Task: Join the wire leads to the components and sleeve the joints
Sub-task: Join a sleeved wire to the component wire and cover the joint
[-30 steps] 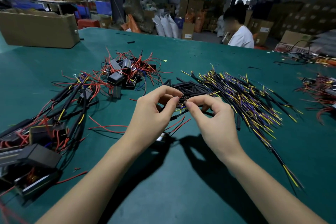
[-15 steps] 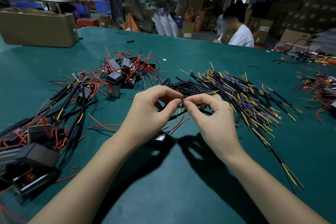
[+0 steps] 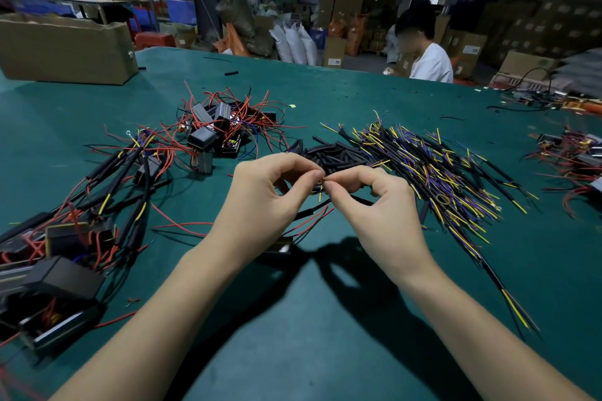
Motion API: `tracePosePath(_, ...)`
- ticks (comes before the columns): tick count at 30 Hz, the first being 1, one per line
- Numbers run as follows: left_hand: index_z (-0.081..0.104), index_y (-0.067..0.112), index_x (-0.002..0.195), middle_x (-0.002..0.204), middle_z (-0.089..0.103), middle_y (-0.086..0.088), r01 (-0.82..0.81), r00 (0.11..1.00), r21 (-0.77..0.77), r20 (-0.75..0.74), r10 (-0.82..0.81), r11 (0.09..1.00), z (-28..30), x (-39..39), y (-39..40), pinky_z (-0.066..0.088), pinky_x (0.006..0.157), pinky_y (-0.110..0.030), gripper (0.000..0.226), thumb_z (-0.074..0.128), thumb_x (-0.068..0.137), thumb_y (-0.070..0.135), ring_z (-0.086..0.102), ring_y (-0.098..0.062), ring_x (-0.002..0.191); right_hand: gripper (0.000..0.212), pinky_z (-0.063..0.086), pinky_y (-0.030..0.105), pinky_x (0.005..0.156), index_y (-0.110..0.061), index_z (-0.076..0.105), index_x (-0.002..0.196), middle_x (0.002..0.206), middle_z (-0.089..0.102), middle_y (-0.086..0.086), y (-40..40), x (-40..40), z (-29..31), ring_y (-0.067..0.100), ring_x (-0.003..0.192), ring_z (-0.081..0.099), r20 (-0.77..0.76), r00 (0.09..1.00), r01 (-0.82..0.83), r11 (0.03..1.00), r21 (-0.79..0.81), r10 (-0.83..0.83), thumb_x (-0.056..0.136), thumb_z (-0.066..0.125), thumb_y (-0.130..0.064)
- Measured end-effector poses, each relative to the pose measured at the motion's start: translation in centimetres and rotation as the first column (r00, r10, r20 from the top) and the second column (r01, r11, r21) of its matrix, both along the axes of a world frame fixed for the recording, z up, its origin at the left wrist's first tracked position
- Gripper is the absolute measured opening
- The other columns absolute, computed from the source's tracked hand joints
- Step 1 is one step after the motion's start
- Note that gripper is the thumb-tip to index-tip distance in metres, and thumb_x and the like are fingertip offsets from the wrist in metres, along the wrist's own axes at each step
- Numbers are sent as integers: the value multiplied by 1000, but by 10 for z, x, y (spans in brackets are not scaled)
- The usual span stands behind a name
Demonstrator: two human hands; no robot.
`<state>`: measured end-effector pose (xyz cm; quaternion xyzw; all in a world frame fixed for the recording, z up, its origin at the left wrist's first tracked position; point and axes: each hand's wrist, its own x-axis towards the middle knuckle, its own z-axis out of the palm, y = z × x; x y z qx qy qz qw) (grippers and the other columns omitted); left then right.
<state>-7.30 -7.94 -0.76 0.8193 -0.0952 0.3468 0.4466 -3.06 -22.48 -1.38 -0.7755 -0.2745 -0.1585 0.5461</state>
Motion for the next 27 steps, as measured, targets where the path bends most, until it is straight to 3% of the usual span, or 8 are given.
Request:
tracePosePath(4, 68, 18, 86, 80, 71, 5, 79, 992, -122, -90, -90, 989, 4, 1, 4, 53, 74, -18, 15, 66, 86, 2, 67, -5, 73, 13, 38, 6, 69, -19, 72, 80, 69, 66, -11, -2, 2, -1, -4, 68, 53, -58, 992, -109, 993, 54, 112, 84, 69, -7)
tracePosePath(8, 64, 17, 88, 80, 69, 1, 130, 968, -228, -181, -174, 965, 5, 2, 8, 54, 75, -18, 17, 68, 84, 1, 65, -5, 72, 17, 38, 7, 67, -21, 72, 85, 74, 68, -6, -1, 2, -3, 0, 69, 55, -122, 982, -132, 985, 109, 145, 85, 67, -5)
tracePosePath(13, 65, 12, 82, 73, 70, 0, 152, 947, -342, -217, -236, 927, 4, 3, 10, 57, 71, -23, 13, 71, 80, 0, 67, -9, 65, 21, 40, 9, 71, -25, 71, 91, 71, 64, -5, -3, 2, -1, 3, 68, 55, -81, 986, -135, 985, 110, 144, 84, 68, -5)
tracePosePath(17, 62, 10, 86, 70, 71, -5, 150, 942, -350, -234, -241, 925, 3, 3, 9, 52, 62, -18, 16, 72, 79, 0, 67, -13, 61, 11, 38, 9, 73, -21, 74, 85, 66, 63, -10, -4, 1, 0, 3, 65, 55, 69, 995, -69, 998, 5, 68, 81, 73, -10)
tracePosePath(20, 62, 10, 86, 70, 71, -5, 150, 944, -309, -237, -229, 939, 3, 2, 8, 53, 64, -20, 15, 72, 80, 1, 68, -14, 62, 6, 38, 30, 80, -22, 71, 82, 70, 64, -12, -8, 2, 0, 6, 66, 56, 254, 967, 23, 992, -125, 10, 81, 72, -16)
tracePosePath(23, 62, 10, 87, 70, 69, 0, 153, 947, -234, -243, -210, 960, 3, 2, 8, 52, 66, -24, 14, 71, 81, 2, 64, -13, 63, 3, 34, 38, 78, -22, 69, 86, 75, 63, -11, -11, 6, -2, 9, 66, 54, 417, 909, 105, 958, -265, 16, 85, 66, -22)
tracePosePath(27, 67, 10, 88, 78, 72, -10, 147, 953, -159, -243, -183, 976, 2, 2, 6, 52, 70, -34, 8, 69, 84, 3, 66, -30, 73, 4, 36, 39, 71, -16, 67, 85, 74, 61, -8, -9, 8, -7, 20, 61, 52, 559, 829, 215, 929, -300, -11, 87, 64, -19)
